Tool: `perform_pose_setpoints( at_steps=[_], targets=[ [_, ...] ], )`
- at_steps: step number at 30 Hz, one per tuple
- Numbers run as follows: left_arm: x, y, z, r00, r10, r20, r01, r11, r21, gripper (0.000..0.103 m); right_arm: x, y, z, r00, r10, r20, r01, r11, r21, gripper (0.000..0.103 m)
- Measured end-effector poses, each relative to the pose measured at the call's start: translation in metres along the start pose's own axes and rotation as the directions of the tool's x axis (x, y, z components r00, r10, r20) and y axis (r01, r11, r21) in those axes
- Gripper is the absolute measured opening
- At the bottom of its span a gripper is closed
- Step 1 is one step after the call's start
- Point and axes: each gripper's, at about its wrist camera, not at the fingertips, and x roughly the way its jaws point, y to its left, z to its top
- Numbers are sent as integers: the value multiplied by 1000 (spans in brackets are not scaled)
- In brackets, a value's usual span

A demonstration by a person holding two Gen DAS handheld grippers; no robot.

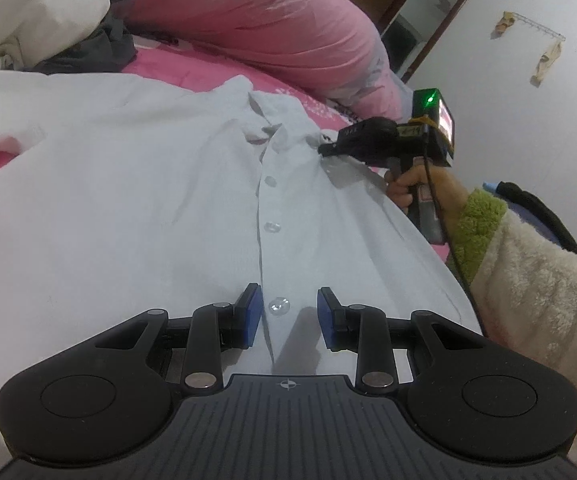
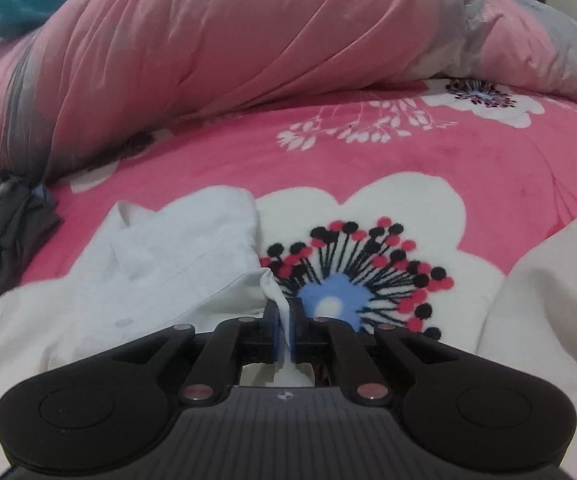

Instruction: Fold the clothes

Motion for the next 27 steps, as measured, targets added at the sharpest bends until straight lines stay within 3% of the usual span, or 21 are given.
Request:
perform_pose_setpoints(
  at_steps=[2, 3, 5, 7, 9, 12, 16, 19, 22, 27],
  targets=[
    [0, -1, 0, 1000, 5, 0, -5, 1000, 7, 30, -12, -3, 5, 999, -22, 49, 21, 1000, 21, 43],
    [0, -1, -1, 1000, 8, 0, -8, 1000, 11, 30, -20, -4, 8, 995, -39, 88, 36, 999, 28, 44],
    [0, 0, -2, 1000, 11, 1, -11, 1000, 15, 30, -34, -5, 15, 987, -54, 149, 52, 998, 17, 44],
    [0, 1, -3, 1000, 11, 3, -11, 1000, 13, 30, -38, 0, 25, 989, 19, 149, -14, 999, -36, 41],
    [0, 2, -3, 1000, 6, 7, -6, 1000, 6, 30, -29, 15, 31, 991, 101, 87, -89, 987, -130, 40],
    [0, 4, -5, 1000, 1, 8, -1, 1000, -2, 30, 7, 43, 36, 990, 135, -32, -139, 965, -221, 35],
    [0, 4, -5, 1000, -4, 11, 4, 1000, 1, 30, 50, 51, 35, 995, 57, -82, -74, 974, -214, 33],
    [-1, 6, -6, 1000, -10, 16, 10, 1000, -3, 30, 42, 49, 43, 998, 39, -57, -47, 989, -140, 33],
    [0, 8, -6, 1000, -19, 19, 19, 1000, -16, 30, 14, 62, 46, 1000, 30, 2, -29, 985, -171, 34],
    [-1, 11, -6, 999, -28, 23, 29, 999, -32, 30, -5, 108, 49, 984, 173, -30, -175, 948, -265, 35]
  ],
)
